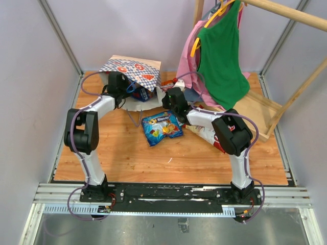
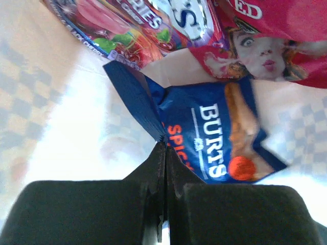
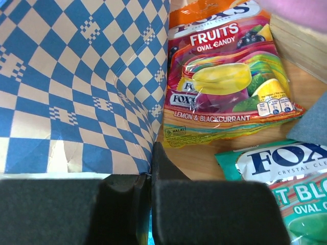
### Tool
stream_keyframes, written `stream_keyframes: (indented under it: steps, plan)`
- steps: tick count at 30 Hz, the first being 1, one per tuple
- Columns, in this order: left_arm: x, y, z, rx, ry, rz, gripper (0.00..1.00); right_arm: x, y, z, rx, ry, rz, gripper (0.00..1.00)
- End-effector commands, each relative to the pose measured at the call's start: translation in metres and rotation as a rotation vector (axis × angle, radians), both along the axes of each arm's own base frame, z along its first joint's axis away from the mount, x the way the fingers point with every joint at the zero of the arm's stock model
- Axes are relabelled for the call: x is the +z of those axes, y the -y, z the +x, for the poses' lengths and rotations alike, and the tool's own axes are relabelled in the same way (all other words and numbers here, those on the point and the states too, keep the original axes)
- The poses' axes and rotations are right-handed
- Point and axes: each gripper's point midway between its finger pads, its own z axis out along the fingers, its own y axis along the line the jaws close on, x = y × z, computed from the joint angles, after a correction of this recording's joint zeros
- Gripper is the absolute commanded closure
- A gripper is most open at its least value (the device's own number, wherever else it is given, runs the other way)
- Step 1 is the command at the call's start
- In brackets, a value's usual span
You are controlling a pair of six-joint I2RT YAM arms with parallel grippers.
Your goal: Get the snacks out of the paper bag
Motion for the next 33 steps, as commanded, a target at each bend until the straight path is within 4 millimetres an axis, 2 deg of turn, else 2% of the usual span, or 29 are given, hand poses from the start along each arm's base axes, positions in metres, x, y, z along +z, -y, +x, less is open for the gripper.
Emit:
stream_keyframes:
  steps: [1,12,15,20,23,26,29,33]
  plan:
    - [0.032,-0.002,-0.02,-0.033,0.056,0.014,0.99,-0.004,0.023,0.005,-0.093,-0.03,-0.029,0.99]
    - [0.091,-0.028,-0.08,0.033,0.158,0.079,0.99,-0.007,0.02,0.005,-0.099,-0.049,-0.003,0.99]
    - [0.116,-0.033,-0.096,0.045,0.214,0.076,0.99,-0.007,0.02,0.005,-0.113,-0.052,0.004,0.99]
    - [0.166,-0.027,-0.117,0.007,0.314,0.041,1.0,-0.008,0.019,0.004,-0.137,-0.059,-0.005,0.99]
    - [0.185,-0.025,-0.13,-0.017,0.328,0.034,0.99,-0.006,0.017,0.003,-0.138,-0.056,0.0,0.99]
    - [0.189,-0.018,-0.146,-0.073,0.316,0.018,0.99,-0.006,0.016,0.003,-0.138,-0.059,0.0,0.99]
    - [0.183,-0.009,-0.164,-0.13,0.284,-0.011,0.99,-0.007,0.017,0.002,-0.139,-0.059,0.003,0.99]
    - [0.181,0.011,-0.19,-0.228,0.283,-0.102,0.99,-0.006,0.017,0.002,-0.137,-0.059,0.006,0.99]
